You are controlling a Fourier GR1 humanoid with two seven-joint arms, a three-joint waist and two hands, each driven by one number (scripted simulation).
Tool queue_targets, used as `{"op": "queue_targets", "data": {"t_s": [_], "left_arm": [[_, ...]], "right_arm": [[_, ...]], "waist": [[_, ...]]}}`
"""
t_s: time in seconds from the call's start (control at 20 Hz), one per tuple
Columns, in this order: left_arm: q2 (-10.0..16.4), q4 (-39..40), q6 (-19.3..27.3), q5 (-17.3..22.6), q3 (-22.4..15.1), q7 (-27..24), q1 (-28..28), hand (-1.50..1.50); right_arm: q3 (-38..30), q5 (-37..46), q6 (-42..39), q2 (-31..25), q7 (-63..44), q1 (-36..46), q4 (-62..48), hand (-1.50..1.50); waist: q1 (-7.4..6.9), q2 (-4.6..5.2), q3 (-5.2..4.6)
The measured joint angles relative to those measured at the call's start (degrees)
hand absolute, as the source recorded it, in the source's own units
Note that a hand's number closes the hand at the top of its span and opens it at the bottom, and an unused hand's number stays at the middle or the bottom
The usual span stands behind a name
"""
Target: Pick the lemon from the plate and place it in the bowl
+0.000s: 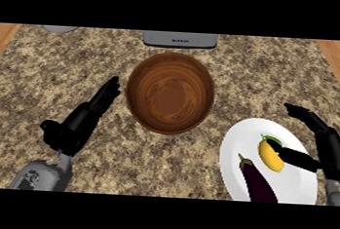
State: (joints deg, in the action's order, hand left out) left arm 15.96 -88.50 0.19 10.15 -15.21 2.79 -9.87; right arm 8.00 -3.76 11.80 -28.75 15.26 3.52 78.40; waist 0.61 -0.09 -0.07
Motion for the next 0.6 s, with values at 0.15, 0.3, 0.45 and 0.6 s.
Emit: {"op": "queue_targets", "data": {"t_s": [0.15,0.3,0.45,0.6], "left_arm": [[-0.37,-1.43,-0.21,-0.47,-0.87,0.46,0.53,0.0],[-0.98,-0.74,-0.37,-0.84,-1.25,0.27,0.08,0.0],[-1.06,-0.87,-0.73,-0.96,-1.51,0.16,0.21,0.0],[-1.38,-0.42,-0.98,-1.17,-1.79,0.06,-0.25,0.0]], "right_arm": [[1.93,5.06,-0.78,-4.57,-2.99,0.35,1.83,-1.5],[4.11,9.83,-3.32,-9.98,-10.28,3.0,3.46,-1.5],[6.79,13.44,-9.1,-16.38,-17.76,4.63,4.94,-1.5],[9.99,13.63,-18.48,-20.94,-25.14,7.19,6.32,-1.5]], "waist": [[-0.34,-0.07,0.0],[-0.61,-0.01,-0.1],[-0.97,-0.05,-0.22],[-1.5,0.1,-0.27]]}}
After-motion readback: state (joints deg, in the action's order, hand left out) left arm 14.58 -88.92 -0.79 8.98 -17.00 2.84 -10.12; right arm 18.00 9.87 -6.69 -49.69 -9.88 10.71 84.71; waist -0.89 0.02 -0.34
